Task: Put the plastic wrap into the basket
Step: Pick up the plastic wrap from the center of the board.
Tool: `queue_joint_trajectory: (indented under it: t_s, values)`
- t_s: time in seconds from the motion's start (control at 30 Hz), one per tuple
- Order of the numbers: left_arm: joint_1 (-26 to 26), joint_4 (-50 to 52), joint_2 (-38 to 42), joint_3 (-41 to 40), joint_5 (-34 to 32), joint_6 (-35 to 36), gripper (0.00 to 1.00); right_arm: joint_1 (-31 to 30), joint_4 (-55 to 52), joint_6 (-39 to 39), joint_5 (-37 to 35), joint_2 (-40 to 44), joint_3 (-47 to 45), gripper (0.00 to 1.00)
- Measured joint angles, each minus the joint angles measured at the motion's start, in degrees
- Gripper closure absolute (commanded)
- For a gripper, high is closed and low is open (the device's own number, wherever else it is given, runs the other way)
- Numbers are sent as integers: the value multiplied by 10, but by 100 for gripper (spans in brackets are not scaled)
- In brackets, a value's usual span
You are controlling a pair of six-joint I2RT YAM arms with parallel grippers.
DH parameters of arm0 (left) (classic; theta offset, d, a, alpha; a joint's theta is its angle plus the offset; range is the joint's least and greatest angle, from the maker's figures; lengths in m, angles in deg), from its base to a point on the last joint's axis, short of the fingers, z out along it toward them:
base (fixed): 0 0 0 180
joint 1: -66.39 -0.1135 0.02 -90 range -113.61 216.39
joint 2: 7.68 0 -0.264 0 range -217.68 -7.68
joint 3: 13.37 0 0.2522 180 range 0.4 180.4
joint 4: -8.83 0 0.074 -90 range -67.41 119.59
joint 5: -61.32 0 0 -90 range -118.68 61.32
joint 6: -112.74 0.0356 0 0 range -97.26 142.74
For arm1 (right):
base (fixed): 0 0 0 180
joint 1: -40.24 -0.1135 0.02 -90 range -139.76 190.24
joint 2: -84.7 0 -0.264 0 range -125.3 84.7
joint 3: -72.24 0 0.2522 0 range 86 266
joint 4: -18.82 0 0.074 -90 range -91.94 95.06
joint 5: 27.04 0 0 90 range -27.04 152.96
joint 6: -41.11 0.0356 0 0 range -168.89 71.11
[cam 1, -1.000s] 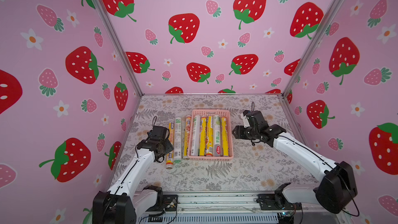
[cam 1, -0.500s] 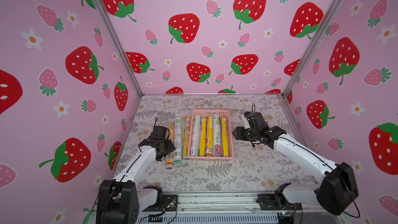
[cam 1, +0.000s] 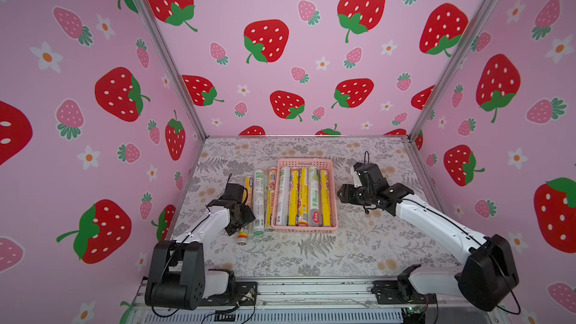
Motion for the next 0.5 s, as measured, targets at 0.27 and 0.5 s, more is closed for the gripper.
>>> queue_joint_trajectory:
  t_s: [0.27, 0.5]
  values:
    - [-11, 0, -31, 0, -31, 10, 38, 0, 11, 2, 1, 0, 0, 37]
    - [-14, 0, -33, 0, -34, 17, 51, 0, 21, 2, 0, 0, 0, 38]
